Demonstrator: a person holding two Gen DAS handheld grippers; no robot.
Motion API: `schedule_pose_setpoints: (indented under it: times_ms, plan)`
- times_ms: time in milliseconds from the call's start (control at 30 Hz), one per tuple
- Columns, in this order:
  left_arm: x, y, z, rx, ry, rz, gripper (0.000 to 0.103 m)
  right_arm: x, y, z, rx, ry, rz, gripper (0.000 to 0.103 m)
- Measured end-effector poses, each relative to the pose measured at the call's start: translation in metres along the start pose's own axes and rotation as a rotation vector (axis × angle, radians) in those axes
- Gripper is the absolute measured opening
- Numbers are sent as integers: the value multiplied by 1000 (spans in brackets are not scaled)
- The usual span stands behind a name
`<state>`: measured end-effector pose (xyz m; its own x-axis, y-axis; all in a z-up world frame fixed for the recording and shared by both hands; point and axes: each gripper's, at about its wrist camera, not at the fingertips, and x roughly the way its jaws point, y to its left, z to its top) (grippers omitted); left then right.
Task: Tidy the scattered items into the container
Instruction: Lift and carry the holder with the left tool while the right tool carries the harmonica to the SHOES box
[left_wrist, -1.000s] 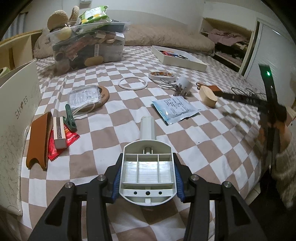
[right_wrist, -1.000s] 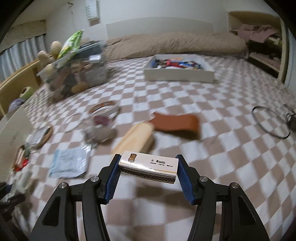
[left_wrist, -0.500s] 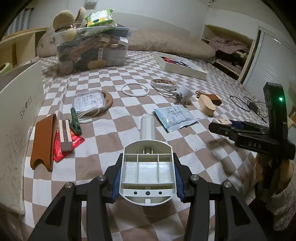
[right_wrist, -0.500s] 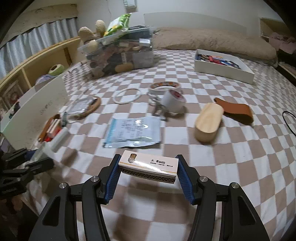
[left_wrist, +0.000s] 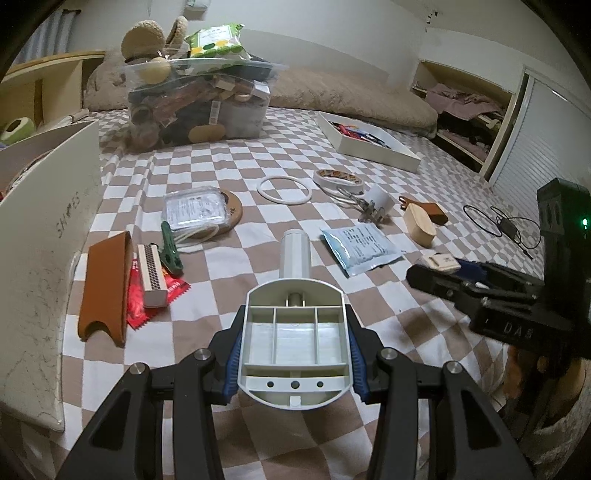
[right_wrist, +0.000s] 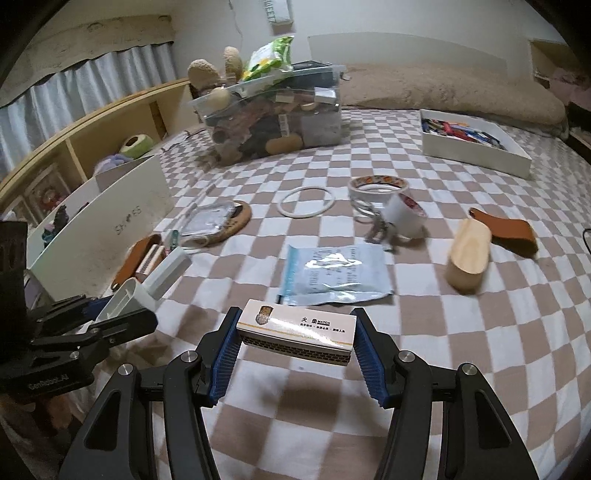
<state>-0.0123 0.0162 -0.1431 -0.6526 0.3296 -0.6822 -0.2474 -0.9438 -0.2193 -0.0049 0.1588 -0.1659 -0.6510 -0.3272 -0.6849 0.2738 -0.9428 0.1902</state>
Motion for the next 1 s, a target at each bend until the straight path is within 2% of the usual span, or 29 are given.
schedule_pose_setpoints:
  times_ms: [367, 700, 1000]
  plan:
    - [-24, 9, 22, -30, -74, 11, 46, -2, 22, 20, 0, -54, 39, 60]
    - [-62, 36, 61, -69, -200, 57, 46, -12, 39, 63, -22, -134, 79, 60]
    - [-91, 67, 93, -90, -280, 114, 46, -24, 68, 105, -73, -209, 124, 60]
